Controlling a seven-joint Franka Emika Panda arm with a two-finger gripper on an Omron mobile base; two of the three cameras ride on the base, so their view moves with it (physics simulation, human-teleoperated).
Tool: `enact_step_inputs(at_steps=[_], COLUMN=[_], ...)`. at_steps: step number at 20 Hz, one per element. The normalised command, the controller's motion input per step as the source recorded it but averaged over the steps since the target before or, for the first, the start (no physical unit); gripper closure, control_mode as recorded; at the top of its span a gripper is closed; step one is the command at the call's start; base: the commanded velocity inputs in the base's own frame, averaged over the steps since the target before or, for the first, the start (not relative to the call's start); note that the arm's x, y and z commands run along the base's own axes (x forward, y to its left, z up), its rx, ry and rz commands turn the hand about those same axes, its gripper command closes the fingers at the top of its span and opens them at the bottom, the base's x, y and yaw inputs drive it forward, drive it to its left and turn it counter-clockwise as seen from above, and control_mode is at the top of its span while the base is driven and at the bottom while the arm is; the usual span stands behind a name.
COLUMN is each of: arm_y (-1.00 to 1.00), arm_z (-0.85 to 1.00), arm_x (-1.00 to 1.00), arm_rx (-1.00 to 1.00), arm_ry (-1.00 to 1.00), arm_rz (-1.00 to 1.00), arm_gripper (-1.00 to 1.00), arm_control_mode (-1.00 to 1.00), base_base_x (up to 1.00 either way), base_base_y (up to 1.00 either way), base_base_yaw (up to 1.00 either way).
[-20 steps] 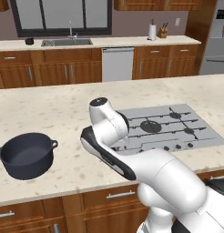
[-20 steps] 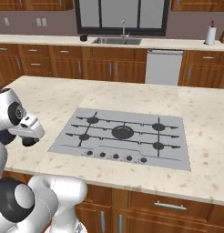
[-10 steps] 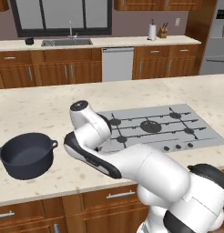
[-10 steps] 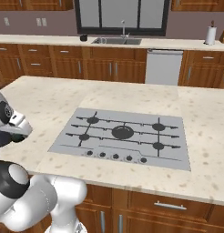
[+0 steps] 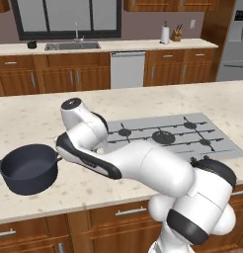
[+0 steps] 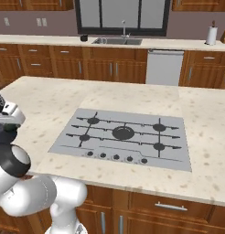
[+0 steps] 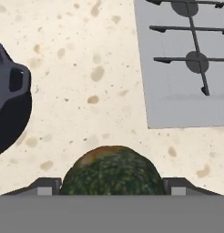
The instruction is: Turn on the sink faucet. Then move the squash from the counter to the sink. Turn off the sink. Move the vegetable from the sink to the pot next to the stove. Finally move the pot to the front right burner.
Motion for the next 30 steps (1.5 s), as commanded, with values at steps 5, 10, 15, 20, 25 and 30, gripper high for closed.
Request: enact_step_inputs(at_steps=[5, 10, 15, 20, 25, 30], arm_y=[0.42, 0.50, 0.53, 0.50, 0.45, 0.30], arm_z=[0.01, 0.00, 0.05, 0.00, -0.01, -0.10], arm_x=[0.12, 0.08, 0.10, 0.14, 0.26, 0.27], arm_rx=[0.00, 0.00, 0.00, 0.00, 0.00, 0.00], arm_ry=[0.03, 0.02, 0.04, 0.02, 0.01, 0.02], arm_rz=[0.12, 0.08, 0.04, 0.04, 0.02, 0.00], arm_gripper=[1.00, 1.00, 1.00, 1.00, 1.00, 1.00], arm_control_mode=[-1.00, -1.00, -1.00, -1.00, -1.00, -1.00], base_base_x=[0.00, 0.00, 0.00, 0.00, 0.00, 0.00], base_base_y=[0.00, 0.00, 0.00, 0.00, 0.00, 0.00], base_base_yaw=[0.00, 0.00, 0.00, 0.00, 0.00, 0.00])
